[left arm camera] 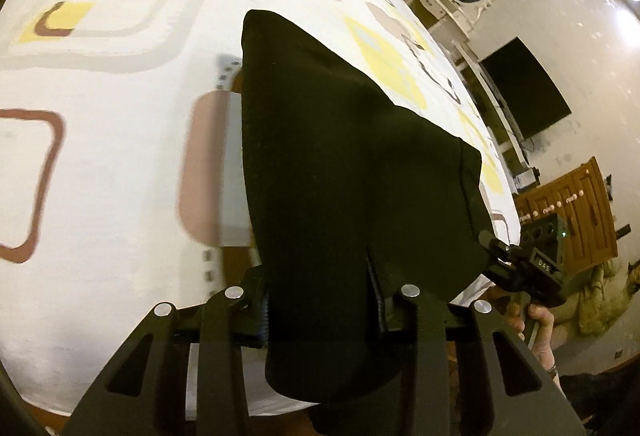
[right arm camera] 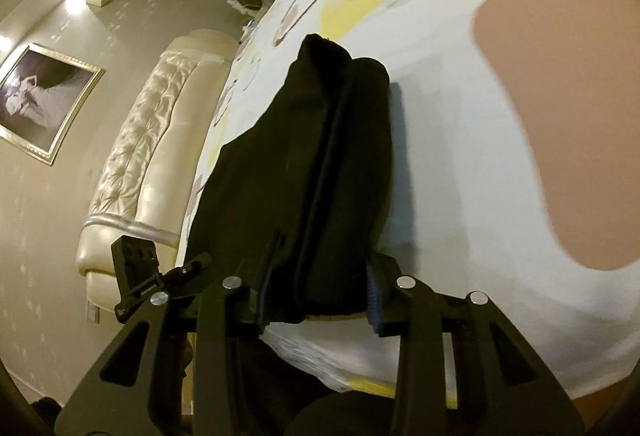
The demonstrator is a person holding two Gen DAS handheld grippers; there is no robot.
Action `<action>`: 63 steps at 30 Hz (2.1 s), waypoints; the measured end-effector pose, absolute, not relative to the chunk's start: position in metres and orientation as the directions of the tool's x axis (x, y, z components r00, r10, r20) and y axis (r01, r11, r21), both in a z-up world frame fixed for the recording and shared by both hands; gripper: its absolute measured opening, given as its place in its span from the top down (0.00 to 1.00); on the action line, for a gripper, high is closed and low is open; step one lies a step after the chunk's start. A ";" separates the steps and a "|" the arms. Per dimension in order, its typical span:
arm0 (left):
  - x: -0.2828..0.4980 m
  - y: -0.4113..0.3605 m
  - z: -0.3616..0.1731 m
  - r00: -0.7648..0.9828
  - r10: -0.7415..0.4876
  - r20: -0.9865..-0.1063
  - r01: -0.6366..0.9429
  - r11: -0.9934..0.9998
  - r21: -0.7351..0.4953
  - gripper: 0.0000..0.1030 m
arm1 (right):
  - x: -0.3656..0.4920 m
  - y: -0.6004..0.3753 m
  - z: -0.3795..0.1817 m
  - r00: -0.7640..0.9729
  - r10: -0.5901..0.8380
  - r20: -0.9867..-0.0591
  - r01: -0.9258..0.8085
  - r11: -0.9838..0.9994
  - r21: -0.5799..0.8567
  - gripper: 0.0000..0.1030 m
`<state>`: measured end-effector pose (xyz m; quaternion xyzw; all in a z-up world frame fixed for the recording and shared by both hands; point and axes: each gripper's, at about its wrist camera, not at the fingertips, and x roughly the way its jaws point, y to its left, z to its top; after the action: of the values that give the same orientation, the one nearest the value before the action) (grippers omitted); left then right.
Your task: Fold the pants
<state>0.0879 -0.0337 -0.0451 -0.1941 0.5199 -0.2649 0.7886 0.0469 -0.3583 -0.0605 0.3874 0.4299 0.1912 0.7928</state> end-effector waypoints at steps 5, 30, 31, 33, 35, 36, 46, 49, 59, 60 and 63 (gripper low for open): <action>0.084 -0.017 -0.052 0.315 -0.623 -0.716 0.211 0.782 -0.587 0.64 | 0.054 -0.343 -0.063 0.527 0.656 -0.540 0.013 0.629 0.777 0.66; 0.062 0.014 -0.037 0.376 -0.677 -0.632 0.380 0.735 -0.561 0.25 | 0.045 -0.358 -0.050 0.540 0.660 -0.523 -0.028 0.634 0.773 0.38; 0.067 0.015 -0.037 0.375 -0.677 -0.633 0.380 0.735 -0.561 0.25 | 0.048 -0.360 -0.048 0.549 0.659 -0.513 -0.031 0.630 0.776 0.37; 0.083 0.015 -0.038 0.366 -0.679 -0.637 0.364 0.734 -0.573 0.23 | 0.059 -0.366 -0.045 0.567 0.654 -0.501 -0.032 0.625 0.780 0.36; 0.100 0.011 -0.040 0.354 -0.684 -0.638 0.354 0.729 -0.585 0.23 | 0.076 -0.369 -0.046 0.573 0.660 -0.486 -0.023 0.606 0.795 0.35; 0.108 0.009 -0.040 0.354 -0.681 -0.640 0.355 0.732 -0.582 0.23 | 0.083 -0.369 -0.048 0.572 0.661 -0.486 -0.016 0.601 0.799 0.34; 0.182 -0.004 -0.071 0.261 -0.718 -0.646 0.289 0.696 -0.657 0.23 | 0.151 -0.368 -0.070 0.535 0.706 -0.464 0.027 0.535 0.845 0.33; 0.190 -0.002 -0.074 0.255 -0.725 -0.639 0.289 0.688 -0.666 0.23 | 0.163 -0.365 -0.071 0.522 0.714 -0.467 0.015 0.539 0.842 0.32; 0.211 -0.013 -0.081 0.220 -0.758 -0.613 0.284 0.651 -0.703 0.23 | 0.182 -0.364 -0.075 0.490 0.725 -0.485 -0.004 0.558 0.830 0.30; 0.211 -0.012 -0.080 0.219 -0.760 -0.612 0.281 0.650 -0.706 0.23 | 0.183 -0.364 -0.073 0.496 0.709 -0.501 -0.002 0.578 0.816 0.30; 0.205 -0.004 -0.083 0.217 -0.759 -0.614 0.275 0.651 -0.708 0.23 | 0.186 -0.365 -0.066 0.503 0.657 -0.561 0.014 0.643 0.766 0.30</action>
<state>0.2053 -0.0040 -0.0825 -0.2327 0.5207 -0.3471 0.7444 0.1860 -0.3645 -0.0658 0.3696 0.4542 0.2050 0.7843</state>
